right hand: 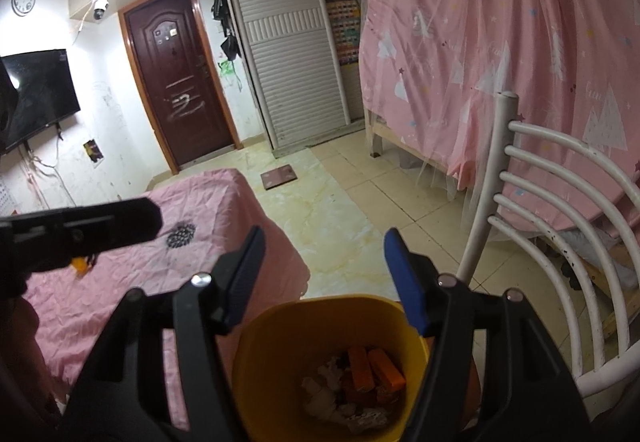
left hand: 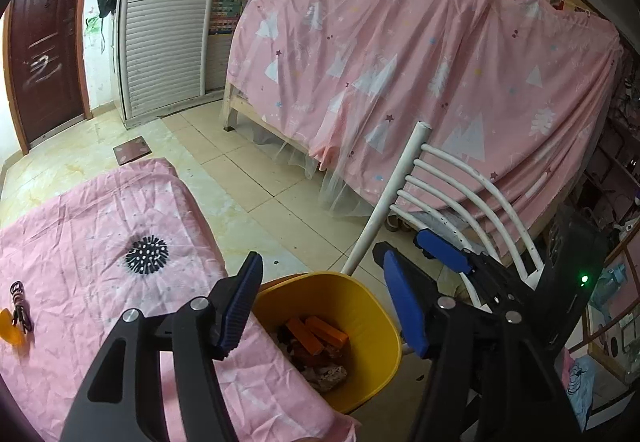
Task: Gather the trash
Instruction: 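Move both open tools back over the yellow cup and black cable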
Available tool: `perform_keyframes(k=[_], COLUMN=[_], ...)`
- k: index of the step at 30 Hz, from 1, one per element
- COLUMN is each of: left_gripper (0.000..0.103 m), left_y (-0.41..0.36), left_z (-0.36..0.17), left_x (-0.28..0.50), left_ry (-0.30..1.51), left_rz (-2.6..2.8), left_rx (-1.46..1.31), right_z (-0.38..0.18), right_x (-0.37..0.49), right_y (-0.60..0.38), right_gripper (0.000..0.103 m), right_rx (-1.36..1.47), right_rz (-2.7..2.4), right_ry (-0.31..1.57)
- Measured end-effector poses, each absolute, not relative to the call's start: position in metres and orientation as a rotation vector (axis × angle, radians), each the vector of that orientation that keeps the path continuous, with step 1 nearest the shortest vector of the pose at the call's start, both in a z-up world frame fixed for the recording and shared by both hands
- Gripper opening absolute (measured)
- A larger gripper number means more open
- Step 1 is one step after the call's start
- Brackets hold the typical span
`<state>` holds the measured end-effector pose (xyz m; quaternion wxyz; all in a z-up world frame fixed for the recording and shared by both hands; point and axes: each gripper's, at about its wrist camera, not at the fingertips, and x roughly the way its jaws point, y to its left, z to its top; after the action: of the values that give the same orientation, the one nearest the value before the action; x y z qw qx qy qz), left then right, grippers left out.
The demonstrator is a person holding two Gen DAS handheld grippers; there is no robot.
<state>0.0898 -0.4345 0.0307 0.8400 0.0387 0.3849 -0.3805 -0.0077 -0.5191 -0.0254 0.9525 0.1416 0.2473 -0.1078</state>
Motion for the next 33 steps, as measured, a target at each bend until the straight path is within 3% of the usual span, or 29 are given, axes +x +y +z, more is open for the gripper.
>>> perform_keyframes(k=[30,33], left_gripper=[0.063,0.064], left_y=[-0.229,-0.212], left_z=[0.041,0.037], left_x=[0.169,0.177], left_ry=[0.766,0.78], left_rz=[-0.407,-0.362], left_rx=[-0.016,-0.012], right_z=[-0.014,-0.012], right_x=[0.094,0.102], right_y=[-0.346,-0.332], right_gripper=[0.06,0.065], right_rx=[0.077,0.056], right_rz=[0.109,0.135], right_ry=[0.608,0.615])
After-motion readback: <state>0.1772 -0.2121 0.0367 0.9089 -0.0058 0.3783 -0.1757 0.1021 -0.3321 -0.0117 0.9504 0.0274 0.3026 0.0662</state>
